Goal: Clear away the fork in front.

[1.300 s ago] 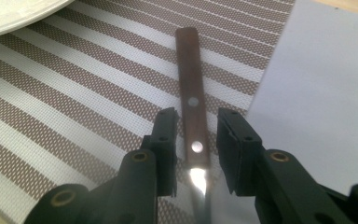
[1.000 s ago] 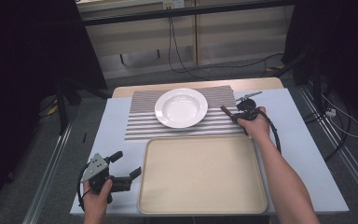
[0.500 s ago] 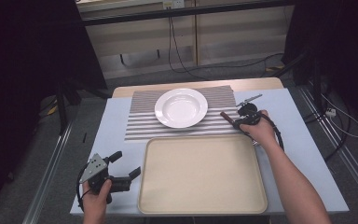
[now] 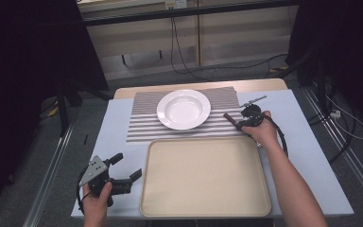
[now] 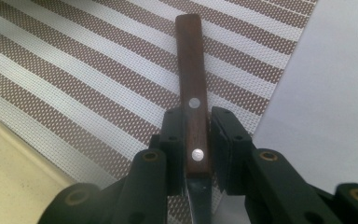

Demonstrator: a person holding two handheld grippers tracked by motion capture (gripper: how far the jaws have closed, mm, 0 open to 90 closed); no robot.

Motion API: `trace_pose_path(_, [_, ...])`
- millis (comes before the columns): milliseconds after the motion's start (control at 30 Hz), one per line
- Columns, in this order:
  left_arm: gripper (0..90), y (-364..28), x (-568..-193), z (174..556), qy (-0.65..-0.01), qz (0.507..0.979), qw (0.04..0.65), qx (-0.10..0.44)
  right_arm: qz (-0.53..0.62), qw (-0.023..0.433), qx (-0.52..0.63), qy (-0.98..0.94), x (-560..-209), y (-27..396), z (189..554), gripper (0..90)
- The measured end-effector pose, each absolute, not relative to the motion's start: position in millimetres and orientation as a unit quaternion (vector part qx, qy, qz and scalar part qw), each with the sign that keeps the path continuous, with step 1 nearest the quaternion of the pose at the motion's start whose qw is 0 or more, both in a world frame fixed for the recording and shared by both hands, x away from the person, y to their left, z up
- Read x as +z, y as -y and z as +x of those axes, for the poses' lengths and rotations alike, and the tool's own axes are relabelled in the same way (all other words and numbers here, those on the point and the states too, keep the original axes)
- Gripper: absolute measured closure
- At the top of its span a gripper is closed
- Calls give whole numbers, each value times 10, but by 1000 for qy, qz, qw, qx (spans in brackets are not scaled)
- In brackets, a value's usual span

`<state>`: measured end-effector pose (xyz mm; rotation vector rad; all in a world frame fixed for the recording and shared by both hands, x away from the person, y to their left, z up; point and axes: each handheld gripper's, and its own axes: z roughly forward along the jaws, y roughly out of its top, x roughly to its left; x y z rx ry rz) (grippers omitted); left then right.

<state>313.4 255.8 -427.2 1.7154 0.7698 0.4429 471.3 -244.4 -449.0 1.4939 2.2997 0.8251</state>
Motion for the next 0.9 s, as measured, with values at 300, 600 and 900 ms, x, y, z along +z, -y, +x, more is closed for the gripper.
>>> trace_pose_path(300, [35, -2551, -4276, 3155, -325, 734, 567, 187, 512, 154, 256, -805, -4469, 2361, 4723, 764])
trace_pose_path(600, [34, -2540, -4280, 3166, -325, 734, 566, 186, 520, 141, 255, -803, -4469, 2374, 4759, 770])
trace_pose_path(900, [34, -2551, -4288, 3172, -324, 737, 563, 187, 519, 131, 241, -810, -4446, 2357, 4804, 778])
